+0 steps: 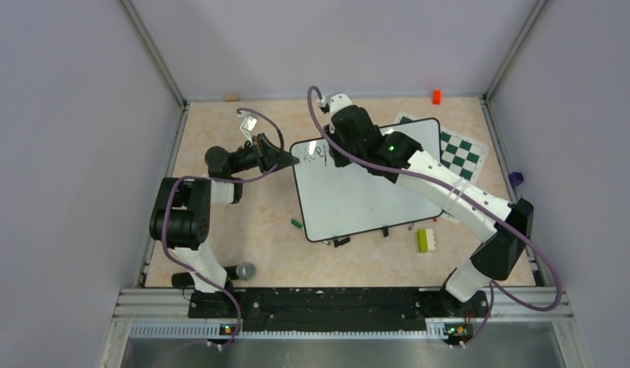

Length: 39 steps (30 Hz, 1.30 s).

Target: Write a sentence on the whiteboard

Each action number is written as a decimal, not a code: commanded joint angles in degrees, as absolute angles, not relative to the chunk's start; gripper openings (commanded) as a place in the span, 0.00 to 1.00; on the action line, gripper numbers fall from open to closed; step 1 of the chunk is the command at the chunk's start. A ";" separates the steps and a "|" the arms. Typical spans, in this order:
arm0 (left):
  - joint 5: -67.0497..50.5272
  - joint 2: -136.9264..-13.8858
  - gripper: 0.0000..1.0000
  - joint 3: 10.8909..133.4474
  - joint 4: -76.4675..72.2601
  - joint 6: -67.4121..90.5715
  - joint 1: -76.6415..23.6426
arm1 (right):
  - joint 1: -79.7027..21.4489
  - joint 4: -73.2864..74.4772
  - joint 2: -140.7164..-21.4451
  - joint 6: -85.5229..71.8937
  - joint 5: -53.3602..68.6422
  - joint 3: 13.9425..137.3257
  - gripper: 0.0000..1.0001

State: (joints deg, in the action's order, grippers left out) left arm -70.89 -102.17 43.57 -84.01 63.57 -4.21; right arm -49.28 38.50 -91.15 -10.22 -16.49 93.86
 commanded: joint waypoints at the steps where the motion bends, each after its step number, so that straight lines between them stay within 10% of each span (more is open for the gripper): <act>1: -72.81 -101.49 0.10 43.31 -87.71 61.87 -4.39 | -49.01 35.92 -89.76 -9.66 -19.18 97.03 0.00; 39: -72.92 -101.43 0.10 43.24 -87.44 61.79 -4.39 | -48.96 41.23 -89.64 -8.42 -18.03 95.54 0.00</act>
State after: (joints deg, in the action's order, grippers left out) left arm -70.70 -102.17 43.57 -83.53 63.55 -4.21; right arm -49.32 40.49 -91.11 -9.06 -18.85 93.89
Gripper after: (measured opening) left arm 0.134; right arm 0.098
